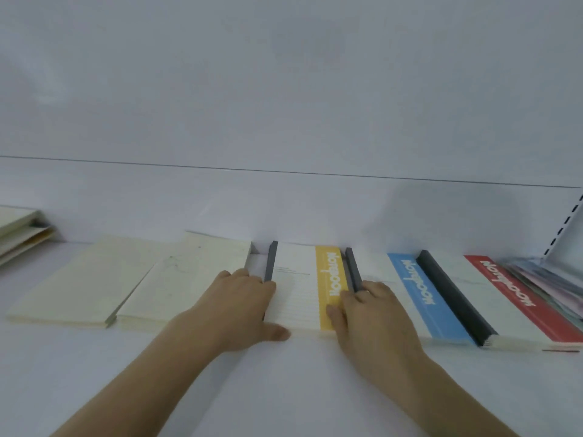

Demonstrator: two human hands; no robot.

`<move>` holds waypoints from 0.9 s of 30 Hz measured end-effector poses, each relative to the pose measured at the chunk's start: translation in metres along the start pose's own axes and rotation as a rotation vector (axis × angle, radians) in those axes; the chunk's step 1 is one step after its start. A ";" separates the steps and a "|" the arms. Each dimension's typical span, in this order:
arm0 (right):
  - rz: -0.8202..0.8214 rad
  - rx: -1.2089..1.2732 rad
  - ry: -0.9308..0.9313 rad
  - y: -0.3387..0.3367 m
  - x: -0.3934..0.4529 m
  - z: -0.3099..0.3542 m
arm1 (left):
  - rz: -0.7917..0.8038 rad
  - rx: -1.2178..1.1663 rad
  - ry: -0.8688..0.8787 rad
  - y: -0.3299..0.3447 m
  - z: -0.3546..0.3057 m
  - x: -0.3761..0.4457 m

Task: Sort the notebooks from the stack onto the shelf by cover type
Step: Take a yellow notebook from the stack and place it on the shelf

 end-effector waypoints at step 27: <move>0.168 -0.015 -0.215 -0.003 0.010 -0.018 | -0.015 -0.066 -0.003 0.009 0.004 -0.005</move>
Point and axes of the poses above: each hand's wrist, its own x-axis towards the middle knuckle, its own y-axis out of the palm, z = x × y, the point moved 6 cm from there along x, towards the middle knuckle, and after that the axes turned 7 degrees about z, right-handed, at the moved point
